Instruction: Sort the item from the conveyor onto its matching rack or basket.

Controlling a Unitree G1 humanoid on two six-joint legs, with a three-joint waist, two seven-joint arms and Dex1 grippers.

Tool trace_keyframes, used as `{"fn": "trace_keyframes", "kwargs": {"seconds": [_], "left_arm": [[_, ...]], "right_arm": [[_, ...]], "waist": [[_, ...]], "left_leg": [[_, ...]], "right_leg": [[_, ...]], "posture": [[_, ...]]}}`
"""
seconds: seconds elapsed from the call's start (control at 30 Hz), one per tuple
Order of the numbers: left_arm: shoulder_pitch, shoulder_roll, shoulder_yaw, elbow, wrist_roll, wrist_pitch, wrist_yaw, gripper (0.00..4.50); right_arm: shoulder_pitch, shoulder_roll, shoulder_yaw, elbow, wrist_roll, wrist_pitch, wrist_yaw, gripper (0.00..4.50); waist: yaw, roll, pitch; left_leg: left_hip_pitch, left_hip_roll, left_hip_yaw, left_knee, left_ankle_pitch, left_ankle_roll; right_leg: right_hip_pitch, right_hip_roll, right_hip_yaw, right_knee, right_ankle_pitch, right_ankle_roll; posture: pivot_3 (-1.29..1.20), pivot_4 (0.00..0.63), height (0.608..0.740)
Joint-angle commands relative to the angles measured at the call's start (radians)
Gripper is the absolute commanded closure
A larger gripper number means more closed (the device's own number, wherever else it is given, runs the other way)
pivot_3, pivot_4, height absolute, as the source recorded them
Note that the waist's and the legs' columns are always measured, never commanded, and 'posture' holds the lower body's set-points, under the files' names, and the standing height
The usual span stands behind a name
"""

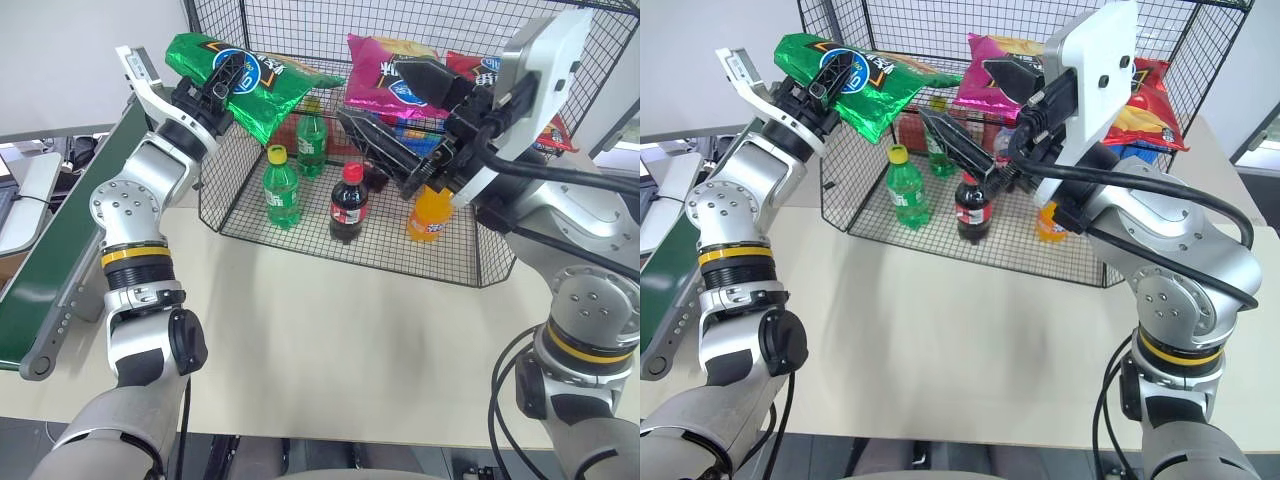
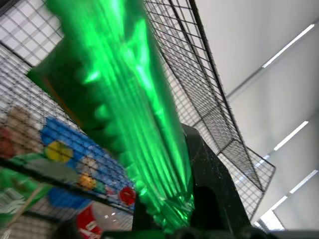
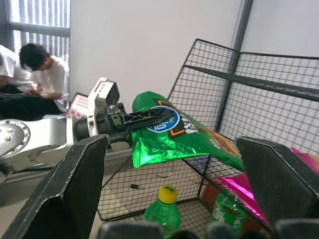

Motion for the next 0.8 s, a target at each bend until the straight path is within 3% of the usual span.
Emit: {"fn": "trace_keyframes", "kwargs": {"seconds": [0.03, 0.23, 0.5, 0.8], "left_arm": [[0.032, -0.03, 0.028, -0.115, -0.043, 0.026, 0.099, 4.45], [0.06, -0.133, 0.02, -0.21, -0.053, 0.019, 0.271, 4.45], [-0.032, -0.254, 0.045, -0.161, -0.004, -0.129, 0.456, 4.45], [-0.117, -0.291, 0.056, -0.046, 0.069, -0.268, 0.485, 4.45]], "right_arm": [[-0.011, 0.003, -0.011, -0.024, 0.005, -0.014, -0.006, 0.0], [-0.017, 0.001, -0.006, -0.005, -0.007, -0.022, 0.006, 0.0], [-0.014, -0.045, 0.01, -0.002, -0.07, -0.022, 0.022, 0.0], [-0.004, -0.049, -0.01, 0.002, -0.093, -0.021, 0.023, 0.0]], "waist": [[0.001, 0.0, 0.0], [0.004, 0.0, 0.0], [0.005, 0.0, 0.0], [0.003, 0.0, 0.0]], "left_leg": [[0.0, 0.0, 0.0, 0.0, -0.001, 0.001], [-0.001, -0.001, -0.001, 0.0, -0.001, 0.002], [-0.001, -0.002, -0.002, 0.001, -0.001, 0.002], [0.0, -0.002, -0.001, 0.0, 0.002, -0.004]], "right_leg": [[0.0, 0.0, 0.0, 0.0, 0.0, 0.0], [0.0, -0.001, 0.0, 0.0, 0.0, 0.0], [0.001, 0.0, 0.0, -0.001, 0.0, 0.0], [0.001, 0.0, 0.001, -0.002, 0.0, 0.001]], "posture": [[0.0, 0.15, 0.74], [0.0, 0.15, 0.74], [0.0, 0.15, 0.74], [0.0, 0.15, 0.74]]}}
